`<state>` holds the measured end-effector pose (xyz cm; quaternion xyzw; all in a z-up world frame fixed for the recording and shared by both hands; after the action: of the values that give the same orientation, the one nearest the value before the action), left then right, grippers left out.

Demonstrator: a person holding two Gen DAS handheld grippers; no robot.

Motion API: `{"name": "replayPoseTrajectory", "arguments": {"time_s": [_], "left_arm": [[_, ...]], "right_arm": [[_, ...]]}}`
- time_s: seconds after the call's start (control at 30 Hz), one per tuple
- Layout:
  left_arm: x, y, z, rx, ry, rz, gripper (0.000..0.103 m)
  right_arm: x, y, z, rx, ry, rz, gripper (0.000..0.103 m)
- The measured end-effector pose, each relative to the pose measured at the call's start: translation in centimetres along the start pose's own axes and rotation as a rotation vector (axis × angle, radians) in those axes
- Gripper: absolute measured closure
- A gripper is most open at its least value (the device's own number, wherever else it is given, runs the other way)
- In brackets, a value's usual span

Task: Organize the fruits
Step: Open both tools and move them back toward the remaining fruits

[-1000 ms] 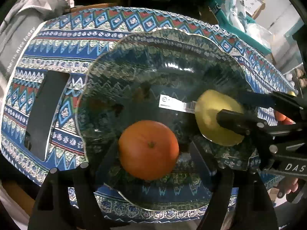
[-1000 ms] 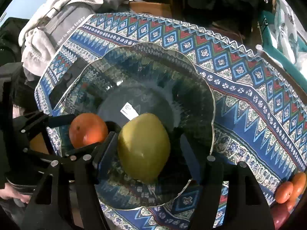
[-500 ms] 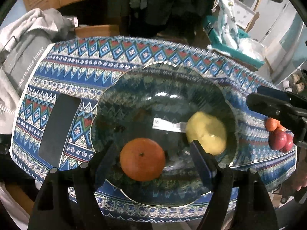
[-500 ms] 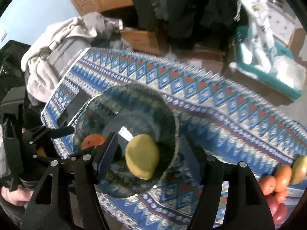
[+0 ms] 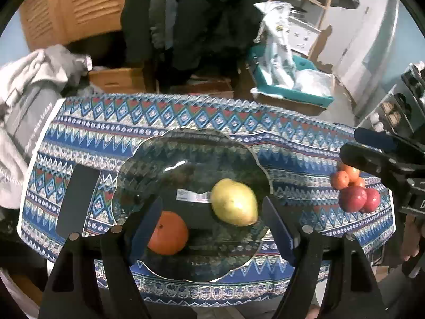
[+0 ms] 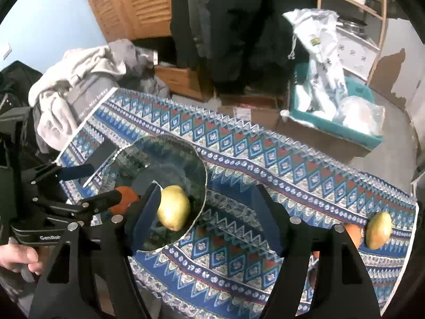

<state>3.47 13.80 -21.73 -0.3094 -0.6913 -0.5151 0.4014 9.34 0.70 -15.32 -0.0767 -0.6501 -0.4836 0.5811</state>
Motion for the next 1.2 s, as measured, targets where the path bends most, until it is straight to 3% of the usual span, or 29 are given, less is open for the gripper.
{"name": "replayPoseTrajectory", "arguments": {"time_s": [0.3, 1.2], "left_arm": [[1.7, 0.4, -3.7, -0.059, -0.04, -0.019, 0.023], [2.0, -0.1, -16.5, -0.257, -0.125, -0.005, 0.023]], "right_arm": [[4.1, -1.1, -1.6, 0.024, -0.041, -0.053, 0.027], [11.8, -8.9, -15.7, -0.149, -0.191, -0.084, 0.024]]}}
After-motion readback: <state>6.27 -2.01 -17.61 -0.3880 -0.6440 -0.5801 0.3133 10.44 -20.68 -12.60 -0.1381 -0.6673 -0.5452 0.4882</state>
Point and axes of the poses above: each gripper's, at about its wrist camera, not at the fingertips, and x roughly against the way its jaws point, z to its left, y to its top, the point moved 8 cm from there along -x, roughly the way its jaws point, and after that the axes turned 2 degrees about x, right-handed, at the moved point
